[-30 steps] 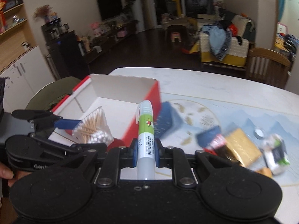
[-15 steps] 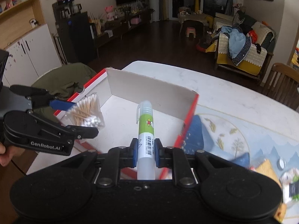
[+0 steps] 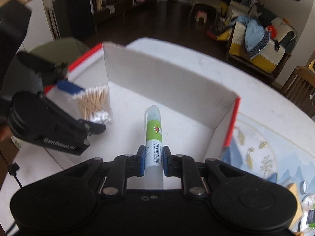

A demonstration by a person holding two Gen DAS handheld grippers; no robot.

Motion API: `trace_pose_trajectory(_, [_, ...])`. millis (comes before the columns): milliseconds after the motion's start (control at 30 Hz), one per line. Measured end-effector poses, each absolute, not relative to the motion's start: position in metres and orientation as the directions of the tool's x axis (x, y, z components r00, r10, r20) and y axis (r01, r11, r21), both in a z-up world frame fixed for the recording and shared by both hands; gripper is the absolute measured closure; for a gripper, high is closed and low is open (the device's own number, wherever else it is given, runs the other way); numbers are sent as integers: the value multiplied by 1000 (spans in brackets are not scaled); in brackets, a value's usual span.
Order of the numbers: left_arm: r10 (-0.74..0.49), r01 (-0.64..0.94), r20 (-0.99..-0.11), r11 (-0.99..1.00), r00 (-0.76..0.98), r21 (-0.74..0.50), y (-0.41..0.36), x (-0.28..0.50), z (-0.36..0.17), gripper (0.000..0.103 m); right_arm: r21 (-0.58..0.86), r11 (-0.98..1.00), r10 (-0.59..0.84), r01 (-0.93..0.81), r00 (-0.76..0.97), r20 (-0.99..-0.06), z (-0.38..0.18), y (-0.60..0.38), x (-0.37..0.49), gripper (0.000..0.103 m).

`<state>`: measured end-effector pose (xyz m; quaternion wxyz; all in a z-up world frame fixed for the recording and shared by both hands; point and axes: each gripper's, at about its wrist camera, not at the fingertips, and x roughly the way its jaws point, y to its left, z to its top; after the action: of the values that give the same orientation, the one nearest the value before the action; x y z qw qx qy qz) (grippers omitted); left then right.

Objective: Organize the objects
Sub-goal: 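Carry both items into the red box and lower them to its floor, then open both tools to release the items and withdraw from the box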

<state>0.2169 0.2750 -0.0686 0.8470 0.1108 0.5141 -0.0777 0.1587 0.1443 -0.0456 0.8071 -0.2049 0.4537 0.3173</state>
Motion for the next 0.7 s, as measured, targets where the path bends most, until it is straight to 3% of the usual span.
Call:
trace_pose_trajectory(300, [36, 342, -933, 925, 358, 167, 266, 240, -98, 32, -69, 697, 232, -714, 316, -920, -82, 165, 173, 87])
trace_pose_trajectory(700, [18, 414, -973, 903, 230, 114, 258, 255, -112, 32, -47, 690, 207, -723, 259, -943, -96, 171, 183, 82])
